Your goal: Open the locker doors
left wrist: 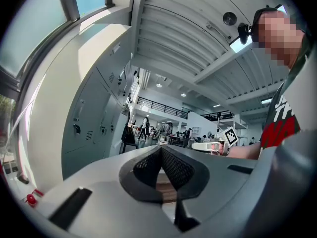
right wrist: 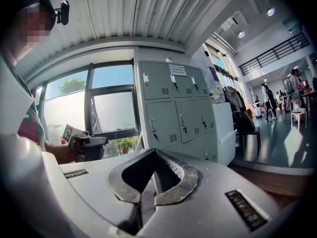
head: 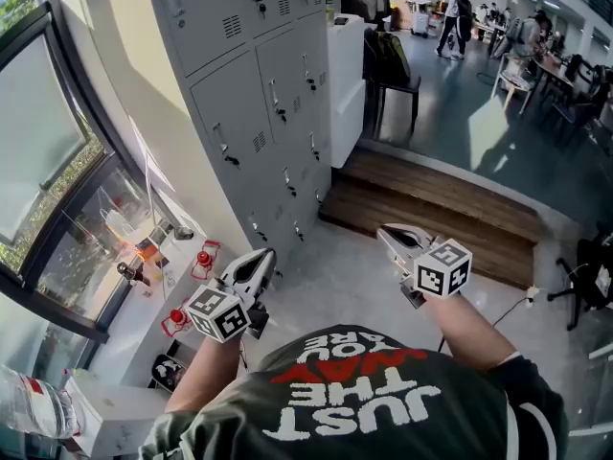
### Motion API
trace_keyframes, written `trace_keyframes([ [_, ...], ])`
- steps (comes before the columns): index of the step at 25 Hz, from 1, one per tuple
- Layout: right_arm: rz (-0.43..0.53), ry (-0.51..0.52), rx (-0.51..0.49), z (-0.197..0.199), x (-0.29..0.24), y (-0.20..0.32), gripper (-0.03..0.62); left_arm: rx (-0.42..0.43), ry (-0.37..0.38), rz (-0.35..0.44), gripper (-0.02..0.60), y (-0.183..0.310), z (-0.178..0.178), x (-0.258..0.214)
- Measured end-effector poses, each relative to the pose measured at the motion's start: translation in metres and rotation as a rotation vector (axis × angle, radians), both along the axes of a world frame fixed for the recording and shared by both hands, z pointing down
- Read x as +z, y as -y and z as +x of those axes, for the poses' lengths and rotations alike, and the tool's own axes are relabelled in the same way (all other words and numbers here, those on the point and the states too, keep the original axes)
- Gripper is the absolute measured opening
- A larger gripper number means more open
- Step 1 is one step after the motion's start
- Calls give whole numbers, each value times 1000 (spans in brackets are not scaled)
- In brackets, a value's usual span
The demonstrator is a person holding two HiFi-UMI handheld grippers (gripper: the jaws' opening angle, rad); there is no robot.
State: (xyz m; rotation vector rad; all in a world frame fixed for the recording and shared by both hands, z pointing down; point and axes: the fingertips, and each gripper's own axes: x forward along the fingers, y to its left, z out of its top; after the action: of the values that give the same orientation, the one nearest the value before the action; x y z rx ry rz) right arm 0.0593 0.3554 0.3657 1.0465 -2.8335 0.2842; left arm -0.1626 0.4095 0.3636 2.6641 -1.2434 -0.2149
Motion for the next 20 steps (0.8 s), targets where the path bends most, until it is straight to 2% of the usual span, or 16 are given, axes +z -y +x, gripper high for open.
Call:
trace_keyframes([
  [7, 3, -9, -34, 53, 1, 8, 35, -8, 10, 3, 2, 8, 65, 1],
  [13, -2, -11, -78, 80, 5, 18, 35, -8, 11, -15, 2, 20, 109, 7],
  [16, -14, -2, -76, 90, 12, 30, 34, 0, 20, -26, 2, 30, 121, 12],
  [20, -33, 0, -62, 93, 21, 50, 35, 2, 19, -37, 2, 53, 118, 17],
])
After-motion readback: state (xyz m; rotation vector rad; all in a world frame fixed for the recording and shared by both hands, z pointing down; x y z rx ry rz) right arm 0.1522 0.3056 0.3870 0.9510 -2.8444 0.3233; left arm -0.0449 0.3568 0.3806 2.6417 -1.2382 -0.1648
